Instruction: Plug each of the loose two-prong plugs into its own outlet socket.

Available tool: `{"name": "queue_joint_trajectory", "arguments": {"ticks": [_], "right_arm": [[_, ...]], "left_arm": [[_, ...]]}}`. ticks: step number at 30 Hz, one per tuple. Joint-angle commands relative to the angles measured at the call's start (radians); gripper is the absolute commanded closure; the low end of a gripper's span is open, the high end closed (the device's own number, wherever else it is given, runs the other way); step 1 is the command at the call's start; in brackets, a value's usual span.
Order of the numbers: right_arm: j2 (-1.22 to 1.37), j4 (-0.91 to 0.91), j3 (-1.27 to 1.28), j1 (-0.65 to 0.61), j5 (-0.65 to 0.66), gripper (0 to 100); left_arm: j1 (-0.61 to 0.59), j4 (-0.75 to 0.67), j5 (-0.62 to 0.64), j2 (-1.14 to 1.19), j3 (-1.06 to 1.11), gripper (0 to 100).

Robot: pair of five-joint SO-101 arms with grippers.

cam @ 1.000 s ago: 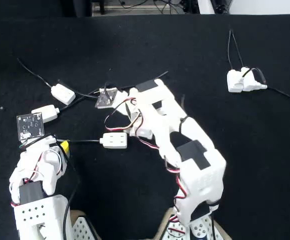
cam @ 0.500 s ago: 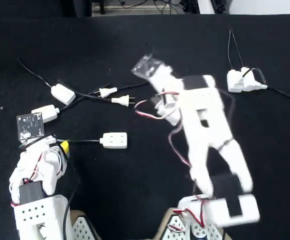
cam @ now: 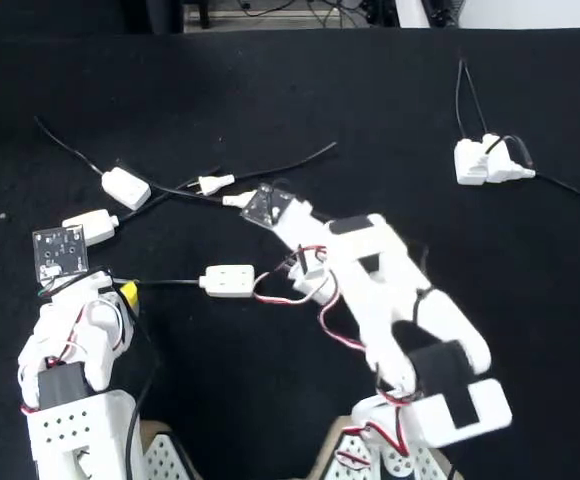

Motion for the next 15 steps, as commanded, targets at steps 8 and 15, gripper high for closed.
{"name": "queue_joint_trajectory", "arguments": {"ticks": [8,15], "right_arm": [[0.024,0.249,-0.156,-0.014,-0.003,86.1],[-0.101,0.261,-0.150,-0.014,-0.011,86.1]], "left_arm": [[-0.008,-0.018,0.003,-0.009,-0.019,77],[-0.005,-0.018,0.003,-0.009,-0.018,77]]}}
